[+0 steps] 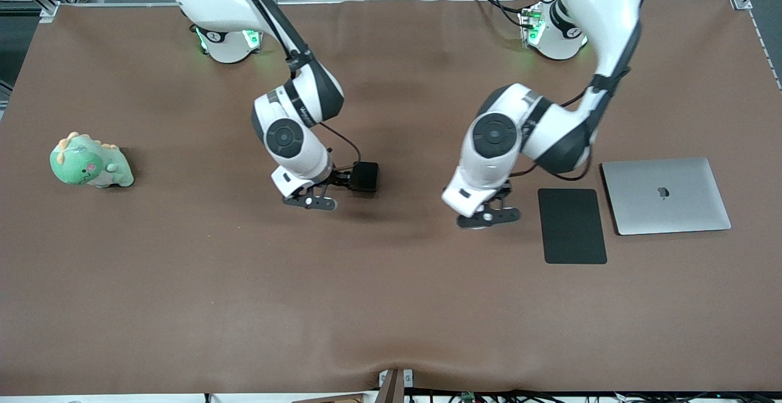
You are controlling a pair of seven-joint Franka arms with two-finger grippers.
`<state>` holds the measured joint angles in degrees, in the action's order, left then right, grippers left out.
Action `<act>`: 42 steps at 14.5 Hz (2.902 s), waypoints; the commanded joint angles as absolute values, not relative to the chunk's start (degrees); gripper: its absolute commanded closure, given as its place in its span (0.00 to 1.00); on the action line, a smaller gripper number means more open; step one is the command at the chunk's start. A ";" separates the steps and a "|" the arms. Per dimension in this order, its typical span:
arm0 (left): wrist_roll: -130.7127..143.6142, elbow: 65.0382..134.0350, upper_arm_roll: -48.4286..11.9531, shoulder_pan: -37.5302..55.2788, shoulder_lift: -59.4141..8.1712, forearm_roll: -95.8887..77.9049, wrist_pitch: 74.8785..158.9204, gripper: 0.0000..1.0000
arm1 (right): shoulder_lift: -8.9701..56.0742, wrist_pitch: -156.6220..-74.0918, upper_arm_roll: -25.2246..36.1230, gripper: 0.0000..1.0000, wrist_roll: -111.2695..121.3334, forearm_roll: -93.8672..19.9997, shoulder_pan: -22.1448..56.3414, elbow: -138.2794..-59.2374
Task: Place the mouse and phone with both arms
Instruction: 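Carry the mouse toward the mouse pad while the right gripper grasps the phone, then lower the mouse onto the pad while the right gripper carries the phone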
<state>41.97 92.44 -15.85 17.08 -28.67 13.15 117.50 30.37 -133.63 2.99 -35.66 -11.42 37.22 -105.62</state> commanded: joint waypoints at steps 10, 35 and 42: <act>15.41 104.50 -16.52 -0.24 -18.72 14.06 117.51 1.00 | 34.71 -139.29 3.43 0.00 -39.64 -14.85 42.71 -104.50; 6.59 103.98 -15.73 -8.00 -34.71 14.59 134.03 1.00 | 37.00 -129.60 5.62 1.00 -44.03 -13.80 44.04 -98.80; 6.59 103.89 -15.64 -8.17 -37.26 16.51 134.12 1.00 | 26.56 -114.53 7.82 1.00 -32.37 -13.80 32.81 -101.24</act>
